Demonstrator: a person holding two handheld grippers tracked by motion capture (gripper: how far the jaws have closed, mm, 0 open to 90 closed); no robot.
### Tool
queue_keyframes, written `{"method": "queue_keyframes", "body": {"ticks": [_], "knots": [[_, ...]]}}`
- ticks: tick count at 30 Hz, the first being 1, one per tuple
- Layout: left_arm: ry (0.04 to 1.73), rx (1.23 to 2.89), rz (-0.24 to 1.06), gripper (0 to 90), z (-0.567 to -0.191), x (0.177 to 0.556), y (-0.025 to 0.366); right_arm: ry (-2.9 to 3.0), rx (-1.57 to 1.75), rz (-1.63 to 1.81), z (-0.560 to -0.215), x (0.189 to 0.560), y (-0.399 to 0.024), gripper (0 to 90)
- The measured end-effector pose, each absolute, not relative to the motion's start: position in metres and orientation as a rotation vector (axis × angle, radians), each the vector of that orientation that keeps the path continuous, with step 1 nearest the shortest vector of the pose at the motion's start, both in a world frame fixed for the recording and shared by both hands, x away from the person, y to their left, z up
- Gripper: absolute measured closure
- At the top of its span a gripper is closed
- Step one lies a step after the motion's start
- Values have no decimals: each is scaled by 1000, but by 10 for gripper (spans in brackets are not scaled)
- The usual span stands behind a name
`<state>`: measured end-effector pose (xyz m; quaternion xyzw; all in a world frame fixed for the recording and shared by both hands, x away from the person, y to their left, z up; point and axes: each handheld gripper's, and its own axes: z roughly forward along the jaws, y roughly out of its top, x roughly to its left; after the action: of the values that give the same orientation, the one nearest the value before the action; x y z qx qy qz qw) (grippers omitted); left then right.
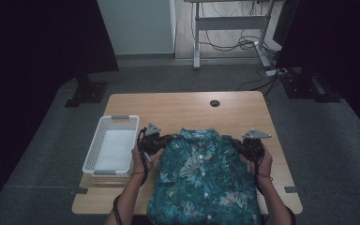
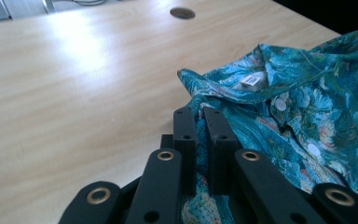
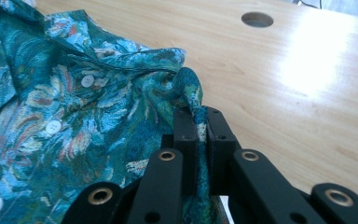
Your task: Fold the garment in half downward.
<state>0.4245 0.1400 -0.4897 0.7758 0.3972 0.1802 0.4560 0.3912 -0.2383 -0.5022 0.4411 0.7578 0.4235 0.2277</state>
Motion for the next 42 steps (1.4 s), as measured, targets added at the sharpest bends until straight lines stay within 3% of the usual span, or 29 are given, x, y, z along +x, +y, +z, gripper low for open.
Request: {"method": "queue_keyframes", "body": {"ticks": [9,30,42], "knots": [[964,1904,467,844,-472,434,140,2048,1216,1200,-481,400,-233,849],[990,1877,506,844,-462,440,147,2042,1219,1196,-474,409,-227,849],[1004,1855,527,844,-442,473,144,2017,1232,1215,-459,439,-226,850]]}}
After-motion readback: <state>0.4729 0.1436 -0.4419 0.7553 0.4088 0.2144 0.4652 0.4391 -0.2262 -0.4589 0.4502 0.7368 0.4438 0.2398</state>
